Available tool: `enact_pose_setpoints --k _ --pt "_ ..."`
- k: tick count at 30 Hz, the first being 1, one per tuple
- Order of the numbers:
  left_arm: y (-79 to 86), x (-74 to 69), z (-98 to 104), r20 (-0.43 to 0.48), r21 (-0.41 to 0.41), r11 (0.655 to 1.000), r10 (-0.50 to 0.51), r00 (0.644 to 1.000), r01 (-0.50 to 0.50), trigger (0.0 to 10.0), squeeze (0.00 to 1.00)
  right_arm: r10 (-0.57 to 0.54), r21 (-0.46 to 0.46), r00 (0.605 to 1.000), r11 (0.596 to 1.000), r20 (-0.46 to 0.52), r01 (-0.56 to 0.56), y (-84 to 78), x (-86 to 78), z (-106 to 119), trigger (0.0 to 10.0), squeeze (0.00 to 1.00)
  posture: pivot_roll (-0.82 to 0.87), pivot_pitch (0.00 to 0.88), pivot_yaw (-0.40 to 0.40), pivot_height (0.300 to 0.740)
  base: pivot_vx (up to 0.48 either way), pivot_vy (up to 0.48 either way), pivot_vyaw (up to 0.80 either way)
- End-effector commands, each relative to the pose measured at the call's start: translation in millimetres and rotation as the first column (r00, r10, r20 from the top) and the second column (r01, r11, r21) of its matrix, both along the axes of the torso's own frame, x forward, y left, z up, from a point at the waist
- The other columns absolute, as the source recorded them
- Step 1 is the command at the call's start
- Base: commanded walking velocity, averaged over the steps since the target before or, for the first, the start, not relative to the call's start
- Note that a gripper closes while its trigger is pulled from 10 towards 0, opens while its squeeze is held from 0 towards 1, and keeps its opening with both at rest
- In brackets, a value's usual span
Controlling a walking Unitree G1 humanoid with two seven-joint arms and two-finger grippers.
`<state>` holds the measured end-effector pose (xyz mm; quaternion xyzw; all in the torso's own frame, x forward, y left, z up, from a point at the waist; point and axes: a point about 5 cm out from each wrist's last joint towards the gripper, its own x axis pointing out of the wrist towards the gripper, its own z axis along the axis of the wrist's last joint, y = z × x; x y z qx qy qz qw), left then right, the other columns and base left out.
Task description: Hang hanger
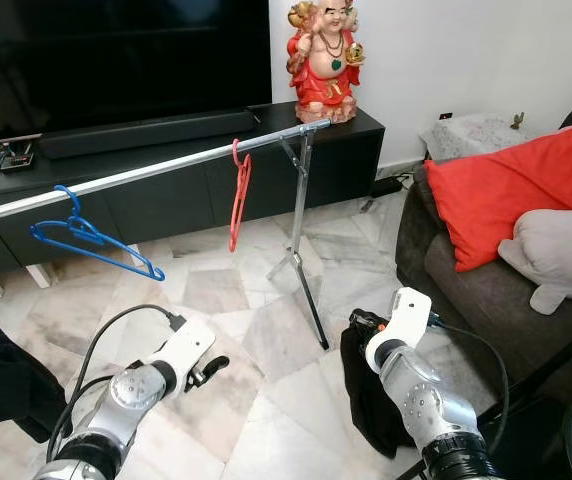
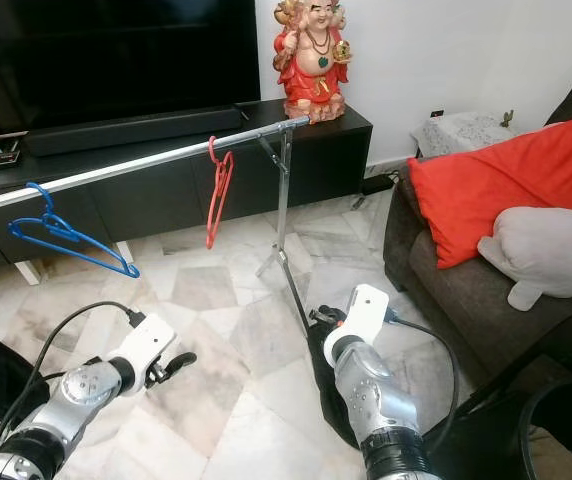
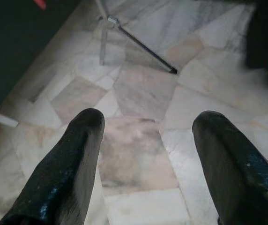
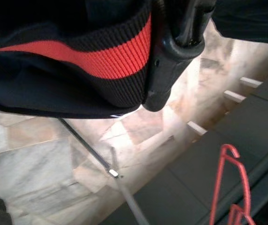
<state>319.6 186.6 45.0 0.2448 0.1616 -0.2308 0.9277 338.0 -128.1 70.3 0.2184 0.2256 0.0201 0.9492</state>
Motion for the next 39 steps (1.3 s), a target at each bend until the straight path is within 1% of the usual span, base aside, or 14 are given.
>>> enact_pose_setpoints --k 1,4,11,15,18,22,24,26,29,31,32,37,38,39 --pt "-0.3 -0.9 -1 0.001 -0.009 1.0 0.018 1.0 -0.018 10.0 0.0 -0.01 -0.034 0.999 0.999 0.041 0.012 0.9 5.7 8 10.0 0.0 -0.04 0.068 0.061 0.74 0.0 0.0 0.8" --pt "-5.2 1.4 5 0.024 -0.055 0.997 0.046 0.999 -0.045 10.0 0.0 -0.012 -0.051 0.999 0.999 0.043 0.015 -1.0 6.9 9 10.0 0.0 -0.04 0.074 0.057 0.74 0.0 0.0 0.8" --pt "-21.4 4.8 14 0.04 -0.071 0.997 -0.041 0.998 0.044 10.0 0.0 0.004 -0.031 0.998 1.0 0.069 -0.001 3.4 10.5 15 10.0 0.0 -0.04 0.081 0.056 0.74 0.0 0.0 0.8" --pt "-29.5 4.8 19 0.021 -0.092 0.987 -0.134 0.991 0.136 10.0 0.0 -0.045 -0.008 0.998 0.999 0.051 0.046 3.4 14.0 18 10.0 0.0 -0.03 0.084 0.059 0.74 0.0 0.0 0.46" --pt "-35.4 4.1 24 0.013 -0.104 0.973 -0.208 0.978 0.208 10.0 0.0 -0.16 0.058 0.987 0.985 -0.007 0.16 -1.6 16.3 20 10.0 0.0 -0.04 0.086 0.06 0.74 0.0 0.0 0.0" --pt "-47.6 -0.3 35 -0.05 -0.154 0.92 -0.371 0.928 0.359 10.0 0.0 -0.269 0.168 0.959 0.945 -0.087 0.281 -6.7 20.6 29 10.0 0.0 -0.04 0.09 0.068 0.74 0.0 0.0 0.0" --pt "-50.8 -3.6 40 -0.089 -0.161 0.886 -0.453 0.887 0.436 10.0 0.0 -0.307 0.199 0.946 0.926 -0.103 0.322 -6.4 22.7 37 10.0 0.0 -0.04 0.093 0.072 0.74 0.0 0.0 0.0" --pt "-58.0 -8.5 49 -0.126 -0.195 0.829 -0.552 0.824 0.525 10.0 0.0 -0.359 0.245 0.923 0.89 -0.139 0.384 -0.4 22.0 49 10.0 0.0 -0.05 0.096 0.078 0.74 0.0 0.0 0.0" --pt "-62.4 -10.3 54 -0.127 -0.198 0.805 -0.587 0.8 0.559 10.0 0.0 -0.377 0.26 0.914 0.877 -0.153 0.405 2.6 20.8 54 10.0 0.0 -0.05 0.095 0.08 0.74 0.0 0.0 0.0" --pt "-69.7 -10.7 66 -0.112 -0.213 0.781 -0.617 0.779 0.587 10.0 0.0 -0.395 0.301 0.9 0.849 -0.186 0.434 8.1 18.2 61 10.0 0.0 -0.05 0.094 0.084 0.74 0.0 0.0 0.0" --pt "-78.7 -12.5 77 -0.079 -0.234 0.746 -0.654 0.753 0.623 10.0 0.0 -0.403 0.32 0.896 0.838 -0.186 0.443 13.0 16.3 68 10.0 0.0 -0.05 0.095 0.086 0.74 0.0 0.0 0.0" --pt "-99.9 -16.1 97 -0.004 -0.26 0.695 -0.695 0.719 0.67 10.0 0.0 -0.403 0.331 0.898 0.835 -0.177 0.44 25.8 10.4 85 10.0 0.0 -0.05 0.099 0.093 0.74 0.0 0.0 0.0" --pt "-107.6 -20.9 103 0.014 -0.294 0.663 -0.718 0.696 0.689 10.0 0.0 -0.39 0.342 0.905 0.838 -0.17 0.426 30.4 8.3 90 10.0 0.0 -0.06 0.099 0.095 0.74 0.0 0.0 0.0" --pt "-107.6 -20.9 103 0.014 -0.294 0.663 -0.718 0.696 0.689 10.0 0.0 -0.39 0.342 0.905 0.838 -0.17 0.426 30.4 8.3 90 10.0 0.0 -0.06 0.099 0.095 0.74 0.0 0.0 0.0"
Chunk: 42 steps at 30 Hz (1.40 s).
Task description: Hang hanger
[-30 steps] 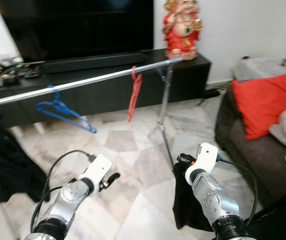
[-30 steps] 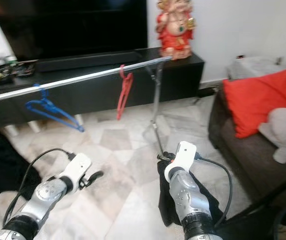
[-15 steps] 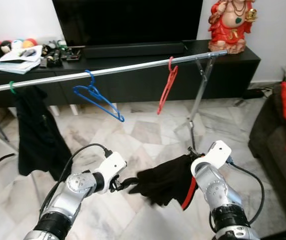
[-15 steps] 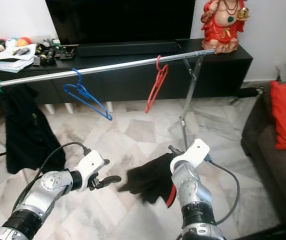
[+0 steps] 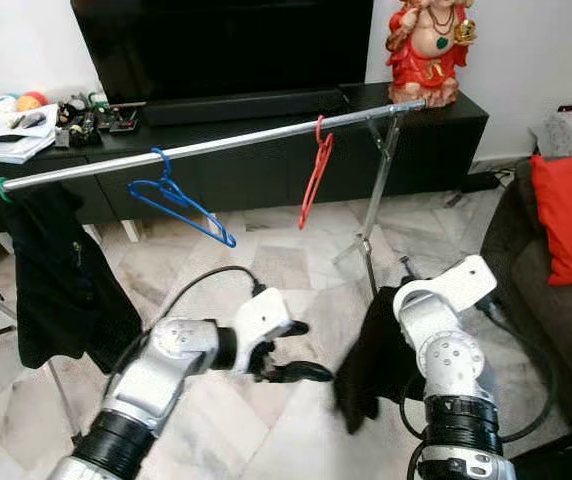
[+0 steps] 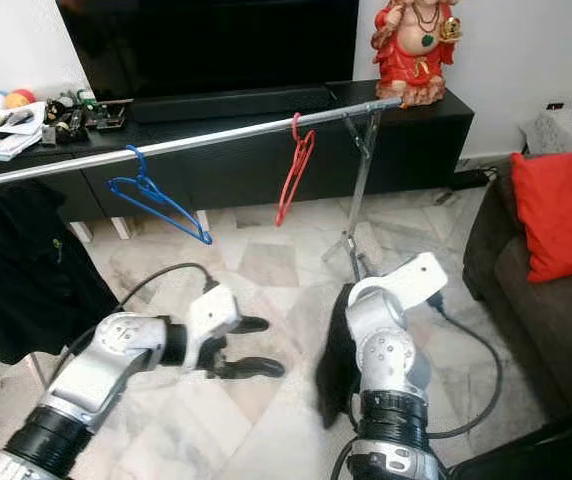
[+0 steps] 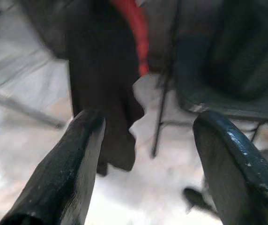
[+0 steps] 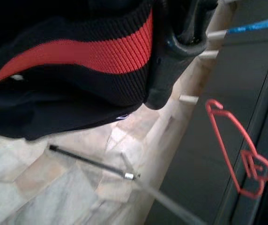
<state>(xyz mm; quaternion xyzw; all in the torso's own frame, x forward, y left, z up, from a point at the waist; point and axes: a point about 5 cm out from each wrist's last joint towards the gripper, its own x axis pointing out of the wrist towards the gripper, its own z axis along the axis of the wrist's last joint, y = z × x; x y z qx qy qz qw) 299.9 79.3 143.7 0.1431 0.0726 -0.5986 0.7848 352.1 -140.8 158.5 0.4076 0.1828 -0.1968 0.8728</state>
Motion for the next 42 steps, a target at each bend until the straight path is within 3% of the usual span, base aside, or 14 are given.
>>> enact_pose_setpoints --k 1,6,12,16,19,22,25,28,31,33,34,36,39,42 --pt "-7.2 -7.3 10 -0.016 -0.036 0.998 -0.051 0.999 0.051 10.0 0.0 0.098 0.1 0.995 0.99 0.008 -0.098 47.0 -8.3 5 10.0 0.0 -0.06 0.099 0.097 0.74 0.0 0.0 0.0" --pt "-20.8 -24.8 12 -0.067 -0.077 0.989 -0.134 0.989 0.129 10.0 0.0 0.108 0.085 0.994 0.99 0.009 -0.108 51.1 -14.1 14 10.0 0.0 -0.06 0.099 0.102 0.74 0.0 0.0 0.0" --pt "-28.7 -32.3 -4 -0.102 -0.036 0.996 -0.082 0.991 0.079 10.0 0.0 0.156 0.054 0.988 0.986 0.02 -0.157 54.6 -21.2 18 10.0 0.0 -0.06 0.096 0.096 0.74 0.0 0.0 0.0" --pt "-27.1 -23.1 -3 -0.065 0.012 0.999 0.039 0.997 -0.039 10.0 0.0 0.094 0.01 0.995 0.995 -0.022 -0.094 33.6 -23.8 9 10.0 0.0 -0.06 0.096 0.097 0.74 0.0 0.0 0.0" --pt "-26.2 -19.6 -4 -0.072 0.036 0.995 0.092 0.993 -0.089 10.0 0.0 0.139 -0.019 0.99 0.99 0.003 -0.139 33.3 -23.0 13 10.0 0.0 -0.06 0.096 0.097 0.74 0.0 0.0 0.0" --pt "-27.4 -16.2 -1 -0.085 -0.005 0.989 0.149 0.985 -0.15 10.0 0.0 0.321 -0.016 0.941 0.947 0.105 -0.321 54.2 -26.1 29 10.0 0.0 -0.06 0.101 0.095 0.74 0.0 0.0 0.0" --pt "-18.3 -6.8 3 -0.145 -0.09 0.956 0.264 0.953 -0.279 10.0 0.0 0.456 -0.116 0.882 0.889 0.119 -0.443 67.3 -34.0 32 10.0 0.0 -0.07 0.104 0.093 0.74 0.0 0.0 0.0" --pt "-5.5 1.9 -1 -0.137 -0.088 0.924 0.359 0.923 -0.372 10.0 0.0 0.507 -0.157 0.856 0.858 0.105 -0.489 69.7 -37.4 25 10.0 0.0 -0.06 0.106 0.09 0.74 0.0 0.0 0.0" --pt "13.9 14.8 -10 -0.115 -0.039 0.857 0.507 0.854 -0.514 10.0 0.0 0.516 -0.209 0.853 0.845 0.076 -0.493 62.3 -35.6 17 10.0 0.0 -0.05 0.106 0.089 0.74 0.0 0.0 0.0" --pt "17.0 16.6 -12 -0.109 -0.03 0.844 0.529 0.841 -0.535 10.0 0.0 0.521 -0.229 0.851 0.838 0.069 -0.495 60.1 -34.8 15 10.0 0.0 -0.05 0.106 0.089 0.74 0.0 0.0 0.0" --pt "24.6 22.3 -16 -0.119 -0.006 0.798 0.598 0.793 -0.603 10.0 0.0 0.479 -0.254 0.877 0.854 0.045 -0.454 46.7 -28.9 11 10.0 0.0 -0.05 0.107 0.088 0.74 0.0 0.0 0.0" --pt "29.2 25.7 -20 -0.133 0.025 0.762 0.644 0.754 -0.647 10.0 0.0 0.422 -0.258 0.906 0.878 0.019 -0.404 32.9 -23.9 6 10.0 0.0 -0.06 0.108 0.087 0.74 0.0 0.0 0.0" --pt "26.9 24.1 -28 -0.184 0.064 0.779 0.624 0.76 -0.624 10.0 0.0 0.401 -0.22 0.916 0.896 0.027 -0.386 27.9 -20.0 6 10.0 0.0 -0.05 0.111 0.085 0.74 0.0 0.0 0.0" --pt "22.5 22.8 -28 -0.252 0.015 0.819 0.558 0.791 -0.574 10.0 0.0 0.456 -0.179 0.887 0.881 0.073 -0.438 41.9 -18.4 12 10.0 0.0 -0.06 0.113 0.084 0.74 0.0 0.0 0.0"
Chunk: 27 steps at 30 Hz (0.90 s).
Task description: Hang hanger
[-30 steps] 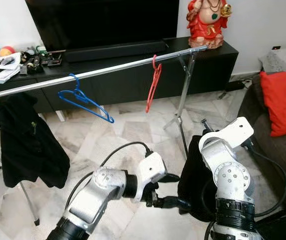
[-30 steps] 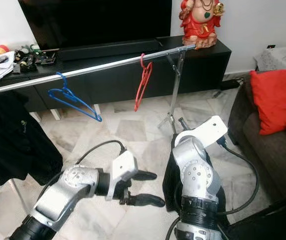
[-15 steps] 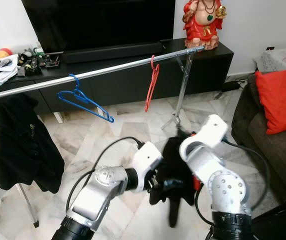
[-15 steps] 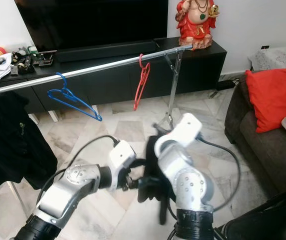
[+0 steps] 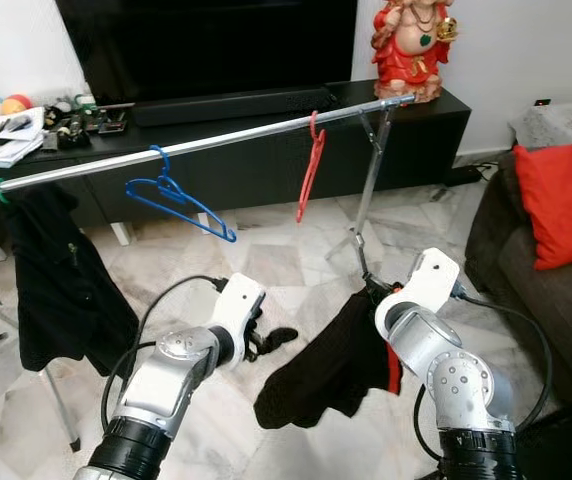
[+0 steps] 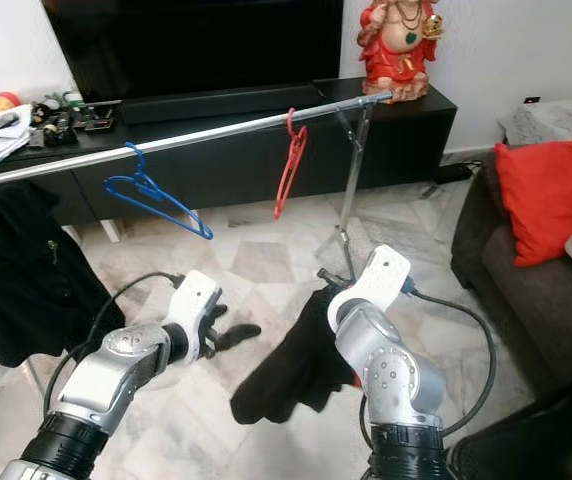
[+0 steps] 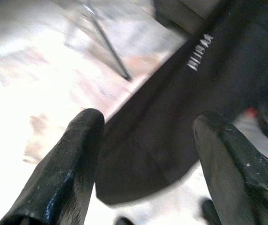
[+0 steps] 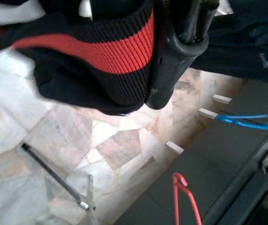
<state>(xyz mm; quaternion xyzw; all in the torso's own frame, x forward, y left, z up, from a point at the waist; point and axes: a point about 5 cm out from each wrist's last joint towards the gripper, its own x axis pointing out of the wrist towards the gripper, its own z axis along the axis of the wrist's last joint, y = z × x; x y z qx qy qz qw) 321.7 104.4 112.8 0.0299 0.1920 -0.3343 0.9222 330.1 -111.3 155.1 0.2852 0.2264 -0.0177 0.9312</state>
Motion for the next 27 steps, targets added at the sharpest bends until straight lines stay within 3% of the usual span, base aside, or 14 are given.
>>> enact_pose_setpoints --k 1,6,9,14,17,18,20,21,24,27 --pt "-2.6 1.0 3 -0.008 -0.035 0.999 -0.029 1.0 0.029 10.0 0.0 0.053 0.031 0.997 0.998 0.061 -0.055 12.4 3.6 15 10.0 0.0 -0.06 0.113 0.084 0.74 0.0 0.0 0.0" --pt "3.1 8.5 4 0.016 -0.019 1.0 -0.01 1.0 0.01 10.0 0.0 0.117 -0.014 0.988 0.993 0.1 -0.117 16.9 6.7 15 10.0 0.0 -0.05 0.112 0.085 0.74 0.0 0.0 0.0" --pt "11.5 16.4 6 0.044 -0.044 0.996 0.081 0.996 -0.079 10.0 0.0 0.099 -0.104 0.989 0.991 0.109 -0.087 3.6 9.4 8 10.0 0.0 -0.05 0.109 0.084 0.74 0.0 0.0 0.0" --pt "20.8 20.4 1 0.059 -0.046 0.983 0.181 0.982 -0.178 10.0 0.0 0.038 -0.126 0.996 0.992 0.077 -0.028 -13.4 10.4 -4 10.0 0.0 -0.05 0.109 0.084 0.74 0.0 0.0 0.0" --pt "17.6 16.3 -2 0.037 -0.066 0.987 0.149 0.988 -0.147 10.0 0.0 0.018 -0.141 0.998 0.99 0.065 -0.009 -17.8 10.1 -7 10.0 0.0 -0.05 0.11 0.085 0.74 0.0 0.0 0.0" --pt "13.0 11.7 -2 0.035 -0.076 0.994 0.087 0.996 -0.084 10.0 0.0 0.018 -0.131 0.998 0.991 0.063 -0.009 -17.1 10.1 -8 10.0 0.0 -0.05 0.113 0.085 0.74 0.0 0.0 0.0" --pt "9.8 8.4 -3 0.029 -0.071 0.997 0.032 0.999 -0.029 10.0 0.0 0.051 -0.105 0.996 0.993 0.075 -0.043 -11.7 10.0 -6 10.0 0.0 -0.05 0.112 0.085 0.74 0.0 0.0 0.0" --pt "6.9 4.8 -5 0.006 -0.068 0.997 -0.038 0.999 0.038 10.0 0.0 0.13 -0.074 0.986 0.99 0.108 -0.122 0.1 9.3 0 10.0 0.0 -0.05 0.111 0.086 0.74 0.0 0.0 0.0" --pt "8.0 5.5 -4 -0.004 -0.078 0.995 -0.07 0.998 0.069 10.0 0.0 0.18 -0.054 0.976 0.983 0.124 -0.175 10.3 7.7 5 10.0 0.0 -0.05 0.111 0.086 0.74 0.0 0.0 0.0" --pt "13.0 10.8 -6 0.003 -0.024 0.998 -0.061 0.998 0.061 10.0 0.0 0.196 -0.059 0.972 0.98 0.129 -0.19 15.4 4.1 13 10.0 0.0 -0.05 0.115 0.085 0.74 0.0 0.0 0.0"
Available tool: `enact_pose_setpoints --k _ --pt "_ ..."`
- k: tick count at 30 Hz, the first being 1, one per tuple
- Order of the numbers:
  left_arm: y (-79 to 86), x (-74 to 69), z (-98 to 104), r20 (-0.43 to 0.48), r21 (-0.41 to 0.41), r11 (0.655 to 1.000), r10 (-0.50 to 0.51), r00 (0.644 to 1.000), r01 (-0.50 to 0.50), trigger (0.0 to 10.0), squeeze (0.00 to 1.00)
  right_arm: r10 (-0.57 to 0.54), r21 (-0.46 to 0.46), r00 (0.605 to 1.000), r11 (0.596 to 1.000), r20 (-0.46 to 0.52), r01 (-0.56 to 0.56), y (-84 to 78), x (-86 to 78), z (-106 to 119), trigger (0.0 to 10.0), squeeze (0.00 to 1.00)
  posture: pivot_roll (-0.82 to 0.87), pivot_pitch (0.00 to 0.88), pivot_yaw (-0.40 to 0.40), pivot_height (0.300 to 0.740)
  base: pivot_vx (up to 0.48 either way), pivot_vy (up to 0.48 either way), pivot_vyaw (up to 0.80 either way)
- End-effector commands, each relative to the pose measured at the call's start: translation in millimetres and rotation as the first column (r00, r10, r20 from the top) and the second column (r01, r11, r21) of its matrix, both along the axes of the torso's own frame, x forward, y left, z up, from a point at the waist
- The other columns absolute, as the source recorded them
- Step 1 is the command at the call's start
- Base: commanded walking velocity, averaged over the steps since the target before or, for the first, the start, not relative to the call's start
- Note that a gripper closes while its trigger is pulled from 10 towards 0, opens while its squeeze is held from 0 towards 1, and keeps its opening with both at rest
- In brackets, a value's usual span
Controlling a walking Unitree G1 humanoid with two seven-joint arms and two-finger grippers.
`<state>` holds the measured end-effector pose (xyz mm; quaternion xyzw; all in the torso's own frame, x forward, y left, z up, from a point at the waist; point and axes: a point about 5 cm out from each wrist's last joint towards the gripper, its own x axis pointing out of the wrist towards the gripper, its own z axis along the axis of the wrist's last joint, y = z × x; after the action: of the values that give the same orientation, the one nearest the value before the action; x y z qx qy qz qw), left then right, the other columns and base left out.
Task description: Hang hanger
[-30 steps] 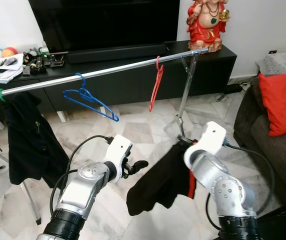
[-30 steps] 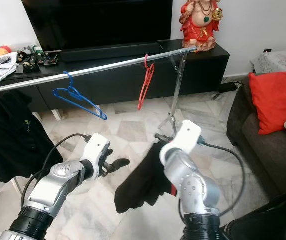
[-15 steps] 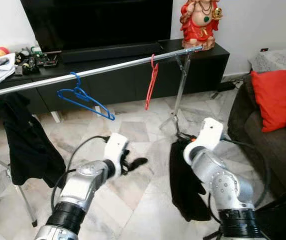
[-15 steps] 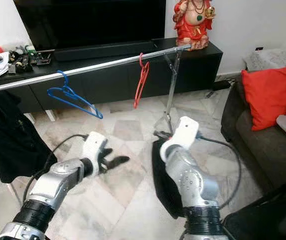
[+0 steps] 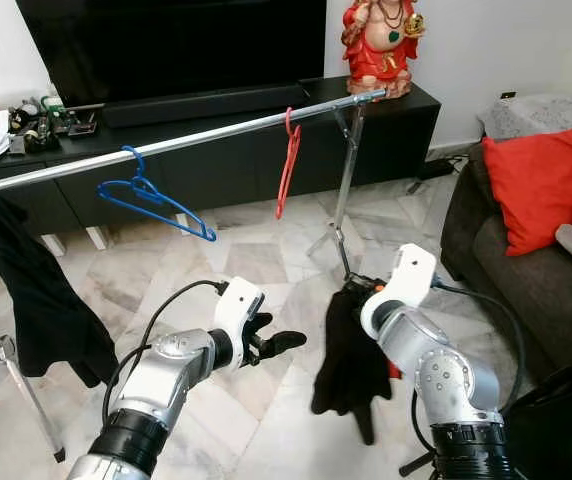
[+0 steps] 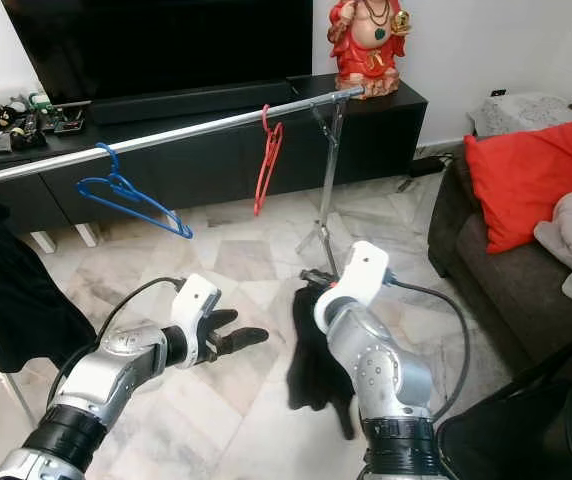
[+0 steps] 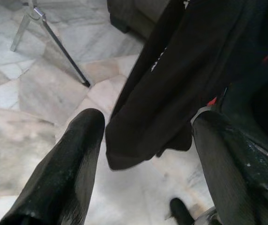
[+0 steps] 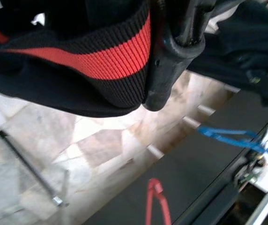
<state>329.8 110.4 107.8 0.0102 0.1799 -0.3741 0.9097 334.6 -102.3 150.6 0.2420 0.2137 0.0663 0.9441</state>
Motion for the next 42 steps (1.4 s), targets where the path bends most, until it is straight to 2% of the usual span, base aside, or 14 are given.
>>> enact_pose_setpoints --k 1,5,9,15,16,21,23,24,25,26,32,37,39,42 --pt "8.5 5.0 -2 0.001 0.046 0.998 0.036 0.999 -0.036 10.0 0.0 0.022 0.012 0.998 1.0 0.06 -0.023 6.3 -2.1 20 10.0 0.0 -0.05 0.116 0.085 0.74 0.0 0.0 0.0" --pt "7.4 6.7 -2 -0.01 0.03 0.998 0.055 0.998 -0.055 10.0 0.0 0.01 0.054 0.999 0.998 0.052 -0.013 7.0 -5.5 23 10.0 0.0 -0.06 0.116 0.085 0.74 0.0 0.0 0.0" --pt "3.0 6.6 -5 -0.02 0.017 0.999 0.05 0.999 -0.05 10.0 0.0 0.047 0.116 0.997 0.992 0.058 -0.053 15.8 -15.2 30 10.0 0.0 -0.07 0.12 0.079 0.74 0.0 0.0 0.0" --pt "3.5 10.1 -4 -0.007 -0.003 0.998 0.063 0.998 -0.063 10.0 0.0 0.102 0.135 0.993 0.985 0.063 -0.11 23.6 -25.9 32 10.0 0.0 -0.08 0.121 0.074 0.74 0.0 0.0 0.0" --pt "1.8 10.9 -4 -0.007 -0.011 0.999 0.041 0.999 -0.041 10.0 0.0 0.135 0.144 0.989 0.979 0.058 -0.142 28.3 -32.7 32 10.0 0.0 -0.09 0.122 0.072 0.74 0.0 0.0 0.0" --pt "-0.2 11.1 -5 -0.011 -0.014 1.0 0.017 1.0 -0.018 10.0 0.0 0.159 0.168 0.986 0.972 0.052 -0.166 32.2 -38.7 33 10.0 0.0 -0.09 0.12 0.071 0.74 0.0 0.0 0.0" --pt "-3.5 8.7 -2 -0.011 -0.059 0.997 -0.058 0.998 0.058 10.0 0.0 0.169 0.183 0.985 0.968 0.041 -0.173 33.9 -42.8 34 10.0 0.0 -0.1 0.12 0.071 0.74 0.0 0.0 0.0" --pt "-3.5 8.7 -2 -0.011 -0.059 0.997 -0.058 0.998 0.058 10.0 0.0 0.169 0.183 0.985 0.968 0.041 -0.173 33.9 -42.8 34 10.0 0.0 -0.1 0.12 0.071 0.74 0.0 0.0 0.0" --pt "-5.2 4.2 1 -0.006 -0.097 0.986 -0.136 0.991 0.134 10.0 0.0 0.168 0.186 0.985 0.968 0.033 -0.171 33.5 -44.2 33 10.0 0.0 -0.1 0.118 0.071 0.74 0.0 0.0 0.0" --pt "-5.5 2.1 1 -0.005 -0.105 0.98 -0.169 0.986 0.168 10.0 0.0 0.167 0.186 0.985 0.968 0.031 -0.17 33.2 -44.5 33 10.0 0.0 -0.1 0.117 0.071 0.74 0.0 0.0 0.0" --pt "-3.3 4.0 0 0.006 -0.073 0.979 -0.189 0.982 0.189 10.0 0.0 0.183 0.196 0.982 0.963 0.038 -0.186 36.0 -46.6 37 10.0 0.0 -0.1 0.111 0.073 0.74 0.0 0.0 0.0" --pt "-4.6 2.6 0 -0.001 -0.117 0.969 -0.221 0.975 0.22 10.0 0.0 0.204 0.202 0.978 0.957 0.04 -0.208 38.6 -50.1 39 10.0 0.0 -0.1 0.112 0.07 0.74 0.0 0.0 0.0" --pt "-3.2 -1.9 1 -0.01 -0.132 0.955 -0.269 0.963 0.266 10.0 0.0 0.225 0.173 0.974 0.958 0.039 -0.228 38.6 -52.3 38 10.0 0.0 -0.11 0.114 0.069 0.74 0.0 0.0 0.0" --pt "2.0 -8.1 3 -0.015 -0.103 0.942 -0.322 0.947 0.318 10.0 0.0 0.241 0.084 0.97 0.966 0.032 -0.243 34.8 -53.4 34 10.0 0.0 -0.1 0.12 0.065 0.74 0.0 0.0 0.0"
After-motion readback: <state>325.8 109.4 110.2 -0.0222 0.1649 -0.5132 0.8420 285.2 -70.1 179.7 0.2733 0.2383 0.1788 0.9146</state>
